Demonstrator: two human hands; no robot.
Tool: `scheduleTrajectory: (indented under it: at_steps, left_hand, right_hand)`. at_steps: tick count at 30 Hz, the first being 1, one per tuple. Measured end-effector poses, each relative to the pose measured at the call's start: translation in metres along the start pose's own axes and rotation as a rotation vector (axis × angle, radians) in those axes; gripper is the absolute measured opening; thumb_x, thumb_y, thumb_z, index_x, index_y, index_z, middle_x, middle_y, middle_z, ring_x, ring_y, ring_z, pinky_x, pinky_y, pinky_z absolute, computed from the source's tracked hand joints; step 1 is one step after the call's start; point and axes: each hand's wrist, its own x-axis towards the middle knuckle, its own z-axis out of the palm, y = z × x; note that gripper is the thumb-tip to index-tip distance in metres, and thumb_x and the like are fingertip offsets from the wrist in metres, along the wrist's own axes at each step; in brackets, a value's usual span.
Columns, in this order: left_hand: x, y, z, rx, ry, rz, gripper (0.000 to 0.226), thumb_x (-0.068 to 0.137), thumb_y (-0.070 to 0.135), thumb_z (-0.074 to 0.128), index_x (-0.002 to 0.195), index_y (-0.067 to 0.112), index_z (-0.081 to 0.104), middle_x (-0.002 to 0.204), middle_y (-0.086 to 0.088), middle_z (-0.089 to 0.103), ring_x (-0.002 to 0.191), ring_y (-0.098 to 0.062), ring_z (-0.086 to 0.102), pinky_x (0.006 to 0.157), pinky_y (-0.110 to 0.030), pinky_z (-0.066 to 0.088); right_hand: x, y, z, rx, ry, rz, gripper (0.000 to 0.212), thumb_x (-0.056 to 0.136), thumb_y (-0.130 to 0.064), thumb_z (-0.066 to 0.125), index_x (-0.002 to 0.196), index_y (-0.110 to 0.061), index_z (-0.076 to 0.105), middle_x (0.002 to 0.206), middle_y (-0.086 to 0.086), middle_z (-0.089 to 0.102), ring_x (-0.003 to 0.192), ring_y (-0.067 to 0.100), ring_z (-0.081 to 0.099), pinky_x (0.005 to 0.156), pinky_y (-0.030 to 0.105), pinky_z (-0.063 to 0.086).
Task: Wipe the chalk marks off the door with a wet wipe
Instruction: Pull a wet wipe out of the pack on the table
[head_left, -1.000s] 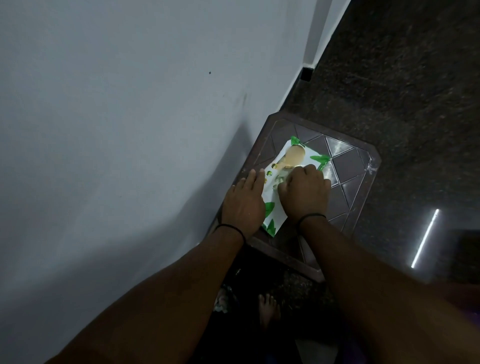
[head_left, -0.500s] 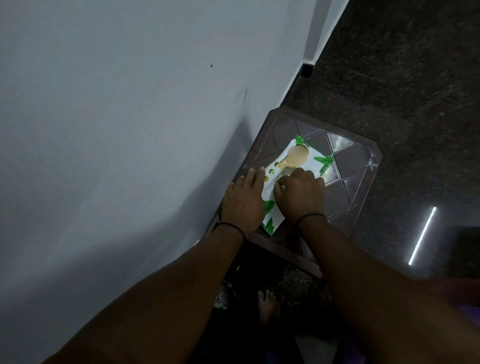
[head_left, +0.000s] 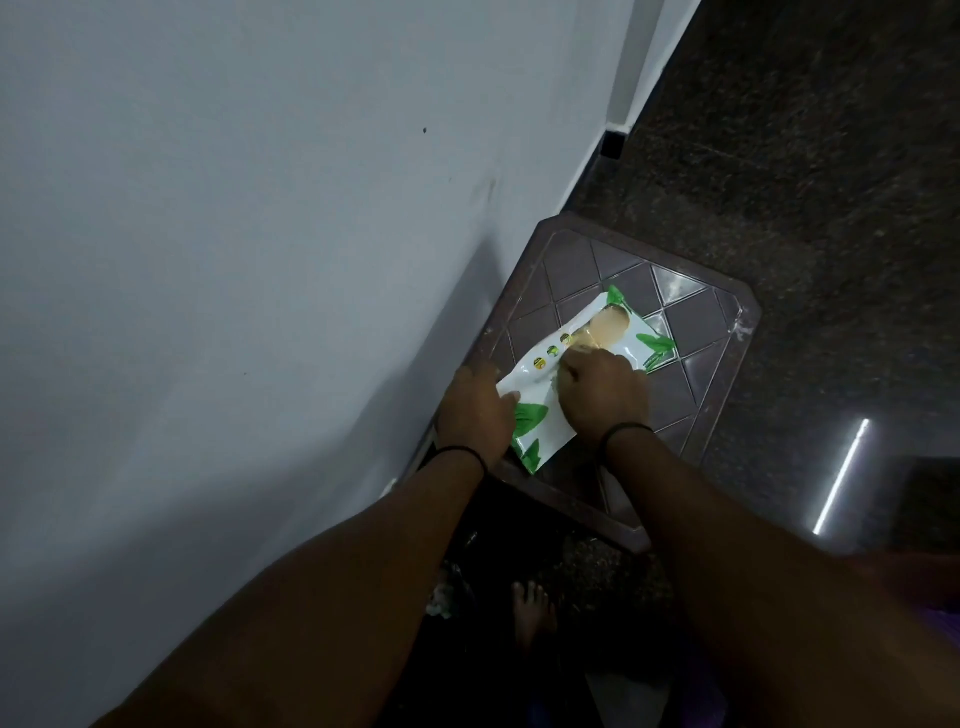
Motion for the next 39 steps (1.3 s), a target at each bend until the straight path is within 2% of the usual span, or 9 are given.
scheduleTrajectory:
  at_steps: [5, 10, 14, 21, 25, 27, 29, 33, 39]
  left_hand:
    - [0.004, -0.002, -0.004, -0.235, -0.015, -0.119, 0.019, 0.084, 0.023, 0.072, 0.099, 0.011, 0.069, 0.100, -0.010, 0.066, 0.088, -0.026, 0.063, 0.076, -0.031, 0.049]
    - [0.001, -0.003, -0.005, -0.240, 0.040, -0.160, 0.017, 0.088, 0.021, 0.068, 0.101, 0.011, 0.068, 0.102, -0.013, 0.063, 0.088, -0.028, 0.062, 0.079, -0.035, 0.051]
    - [0.001, 0.003, -0.006, -0.187, 0.056, -0.152, 0.011, 0.088, 0.022, 0.067, 0.094, 0.012, 0.065, 0.099, -0.014, 0.058, 0.087, -0.030, 0.059, 0.072, -0.030, 0.043]
    - [0.000, 0.014, -0.002, -0.159, 0.108, -0.221, 0.011, 0.091, 0.024, 0.060, 0.091, 0.014, 0.059, 0.102, -0.011, 0.055, 0.089, -0.032, 0.059, 0.077, -0.035, 0.047]
    - [0.002, 0.011, 0.001, -0.224, 0.135, -0.303, 0.013, 0.094, 0.026, 0.058, 0.098, 0.013, 0.059, 0.107, -0.013, 0.058, 0.096, -0.032, 0.059, 0.074, -0.029, 0.036]
    - [0.003, 0.007, 0.004, -0.315, 0.114, -0.356, 0.018, 0.091, 0.029, 0.062, 0.096, 0.012, 0.058, 0.104, -0.012, 0.063, 0.096, -0.032, 0.061, 0.076, -0.029, 0.042]
    - [0.000, 0.002, 0.007, -0.484, 0.068, -0.439, 0.024, 0.086, 0.030, 0.069, 0.095, 0.009, 0.060, 0.101, -0.013, 0.067, 0.094, -0.033, 0.065, 0.083, -0.036, 0.053]
    - [-0.008, -0.004, 0.013, -0.726, 0.010, -0.537, 0.022, 0.071, 0.021, 0.082, 0.084, 0.010, 0.068, 0.088, -0.015, 0.072, 0.082, -0.031, 0.071, 0.078, -0.049, 0.059]
    - [-0.009, -0.004, 0.016, -0.678, 0.045, -0.505, 0.017, 0.070, 0.020, 0.082, 0.075, 0.020, 0.066, 0.082, -0.007, 0.073, 0.078, -0.026, 0.071, 0.077, -0.046, 0.059]
  right_hand:
    - [0.002, -0.014, -0.005, 0.138, -0.148, 0.086, 0.023, 0.086, -0.028, 0.054, 0.097, -0.027, 0.075, 0.113, 0.006, 0.063, 0.109, 0.038, 0.051, 0.095, 0.044, 0.044]
    - [-0.003, -0.009, -0.015, -0.089, -0.044, -0.134, 0.028, 0.087, -0.016, 0.054, 0.105, -0.030, 0.071, 0.110, 0.004, 0.067, 0.102, 0.033, 0.056, 0.081, 0.037, 0.044]
    - [-0.006, -0.008, -0.020, -0.316, 0.006, -0.105, 0.034, 0.091, -0.011, 0.049, 0.123, -0.016, 0.056, 0.109, 0.008, 0.067, 0.097, 0.032, 0.065, 0.073, 0.035, 0.048]
    - [-0.003, -0.022, -0.018, -0.361, -0.110, 0.013, 0.030, 0.098, -0.011, 0.041, 0.125, -0.001, 0.051, 0.118, 0.013, 0.065, 0.108, 0.032, 0.065, 0.086, 0.037, 0.048]
    - [0.001, -0.023, -0.018, -0.270, -0.159, 0.034, 0.029, 0.099, -0.013, 0.042, 0.126, -0.005, 0.051, 0.121, 0.013, 0.064, 0.110, 0.035, 0.063, 0.089, 0.040, 0.048]
    - [0.004, -0.018, -0.017, -0.147, -0.194, 0.042, 0.028, 0.098, -0.016, 0.045, 0.124, -0.007, 0.050, 0.121, 0.015, 0.063, 0.110, 0.036, 0.062, 0.090, 0.040, 0.047]
    - [0.007, -0.015, -0.018, -0.013, -0.198, 0.055, 0.025, 0.095, -0.020, 0.051, 0.116, -0.008, 0.056, 0.114, 0.016, 0.066, 0.106, 0.037, 0.062, 0.086, 0.038, 0.048]
    - [0.008, -0.014, -0.019, 0.088, -0.241, 0.049, 0.017, 0.087, -0.022, 0.061, 0.101, -0.013, 0.060, 0.107, 0.013, 0.066, 0.103, 0.035, 0.061, 0.079, 0.033, 0.046]
    - [0.006, -0.016, -0.020, -0.118, -0.257, -0.025, 0.040, 0.094, -0.027, 0.053, 0.132, -0.021, 0.047, 0.122, 0.013, 0.062, 0.110, 0.036, 0.060, 0.087, 0.040, 0.046]
